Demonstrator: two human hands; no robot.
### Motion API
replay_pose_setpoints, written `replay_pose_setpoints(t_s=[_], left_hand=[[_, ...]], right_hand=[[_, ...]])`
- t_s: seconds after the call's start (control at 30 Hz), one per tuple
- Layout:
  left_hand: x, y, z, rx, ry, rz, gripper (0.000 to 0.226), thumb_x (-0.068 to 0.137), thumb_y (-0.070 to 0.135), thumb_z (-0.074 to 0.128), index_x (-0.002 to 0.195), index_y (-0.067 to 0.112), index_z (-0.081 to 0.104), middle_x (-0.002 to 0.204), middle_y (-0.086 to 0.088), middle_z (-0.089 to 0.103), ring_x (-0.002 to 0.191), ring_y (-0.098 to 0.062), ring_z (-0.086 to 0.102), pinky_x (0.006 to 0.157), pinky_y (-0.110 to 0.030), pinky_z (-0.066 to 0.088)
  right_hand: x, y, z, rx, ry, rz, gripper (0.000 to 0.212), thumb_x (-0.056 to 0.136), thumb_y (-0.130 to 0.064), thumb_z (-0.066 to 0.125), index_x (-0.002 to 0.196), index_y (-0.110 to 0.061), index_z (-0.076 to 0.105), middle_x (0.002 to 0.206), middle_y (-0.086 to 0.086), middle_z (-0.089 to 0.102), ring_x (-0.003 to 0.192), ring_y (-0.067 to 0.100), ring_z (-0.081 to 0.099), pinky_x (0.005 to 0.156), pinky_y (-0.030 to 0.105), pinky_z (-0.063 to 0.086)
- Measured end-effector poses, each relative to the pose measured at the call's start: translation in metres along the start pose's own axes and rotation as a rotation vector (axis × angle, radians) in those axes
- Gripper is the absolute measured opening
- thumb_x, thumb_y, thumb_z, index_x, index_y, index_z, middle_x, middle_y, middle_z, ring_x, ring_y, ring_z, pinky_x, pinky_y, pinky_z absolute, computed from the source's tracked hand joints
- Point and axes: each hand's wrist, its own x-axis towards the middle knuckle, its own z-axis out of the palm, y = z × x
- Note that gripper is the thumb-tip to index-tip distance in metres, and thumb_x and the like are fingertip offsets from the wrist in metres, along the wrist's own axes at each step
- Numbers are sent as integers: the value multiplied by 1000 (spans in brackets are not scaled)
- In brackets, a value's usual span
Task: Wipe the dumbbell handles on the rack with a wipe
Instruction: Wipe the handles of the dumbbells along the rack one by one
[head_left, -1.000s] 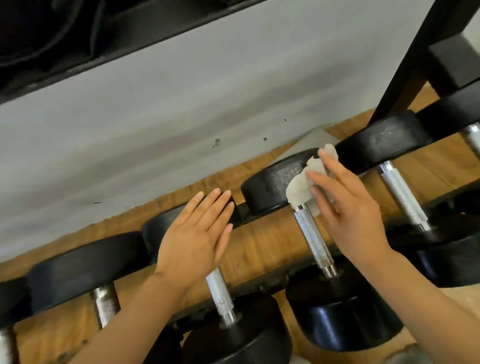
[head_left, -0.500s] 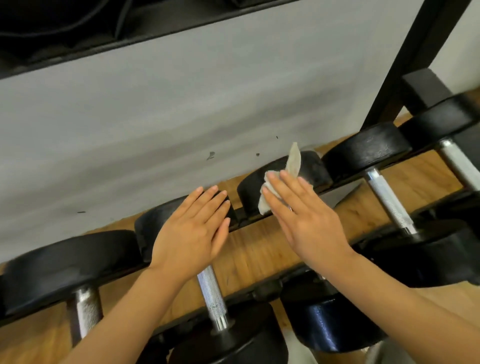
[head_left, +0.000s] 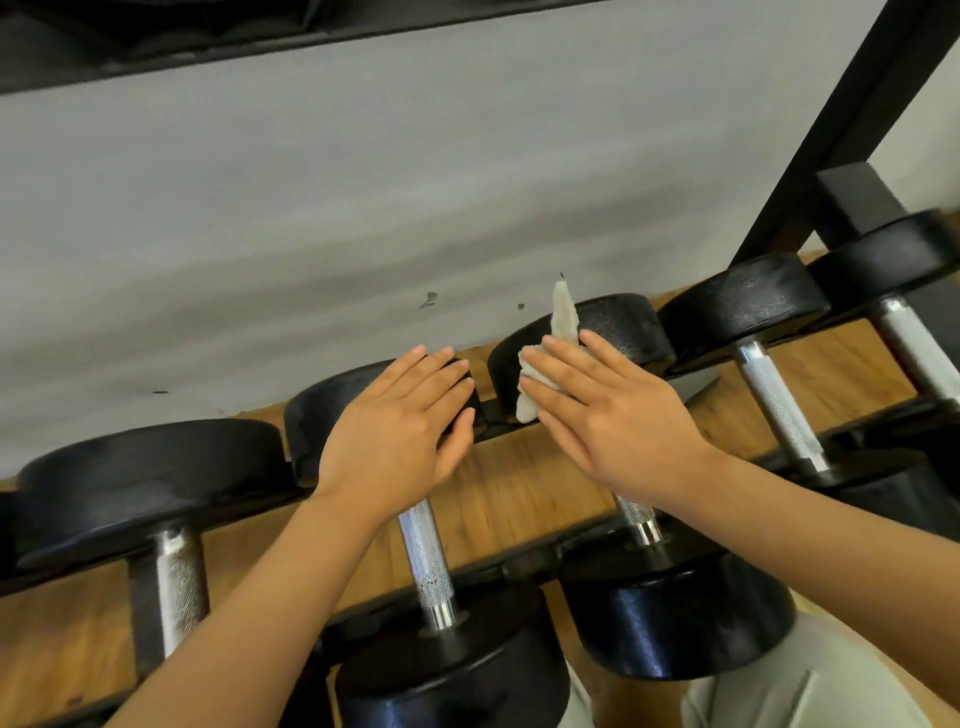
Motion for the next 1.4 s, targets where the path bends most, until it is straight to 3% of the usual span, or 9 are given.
replay_pose_setpoints(t_s=[0.1,0.23,0.37,0.63,0.8,1.0,1.17,1.3,1.4], left_hand=[[1,0,0,-34,29,-15,39,96,30,47,116,8,73,123,-9,68,123,-22,60,116,-33,28],[0,0,2,-58,38,-26,37,96,30,51,116,9,73,124,-7,69,123,-20,60,115,-34,31],[-1,0,4,-49,46,-34,38,96,31,48,117,10,72,124,-7,68,123,-20,60,116,-34,30],[-2,0,3,-42,24,-28,41,97,33,44,119,12,71,125,-6,68,125,-19,58,115,-36,32],[-2,0,4,-37,22,-29,41,97,34,44,119,12,71,126,-5,67,125,-19,58,114,-38,36],[-3,-1,3,-50,24,-25,41,98,33,43,119,12,71,126,-6,68,125,-19,58,111,-42,42],[-3,-1,5,-51,43,-17,40,97,32,45,119,12,71,125,-6,68,125,-19,59,112,-40,40],[-3,-2,7,-49,60,-9,39,97,31,48,118,10,72,124,-6,68,124,-19,59,115,-35,33],[-3,-1,6,-47,71,-7,38,96,31,48,117,10,72,123,-7,68,123,-20,60,114,-35,33]], right_hand=[[26,-2,2,65,-4,190,46,102,-30,32,132,-8,60,144,13,50,138,27,41,115,44,31],[14,-5,0,225,47,337,48,103,-28,28,141,-6,49,153,11,38,145,24,29,119,43,26],[-29,-10,-6,329,92,364,46,104,-26,32,145,-8,44,155,9,35,147,21,25,119,42,25],[1,4,2,372,31,505,54,105,-34,22,153,-11,26,161,10,18,150,23,11,121,43,17],[-37,-1,-6,456,21,503,55,104,-38,22,155,-18,21,163,1,14,150,16,10,113,26,24],[20,40,7,672,-18,792,54,106,-39,23,156,-20,17,164,3,9,150,20,9,118,42,25],[-38,15,-2,654,55,689,54,105,-41,23,155,-28,12,160,-13,4,148,18,19,105,29,33],[-45,24,6,795,66,729,52,104,-45,23,154,-31,17,161,-11,13,149,11,10,112,24,22],[-14,50,11,907,46,814,50,104,-40,28,153,-26,26,160,-4,23,147,12,19,110,20,16]])
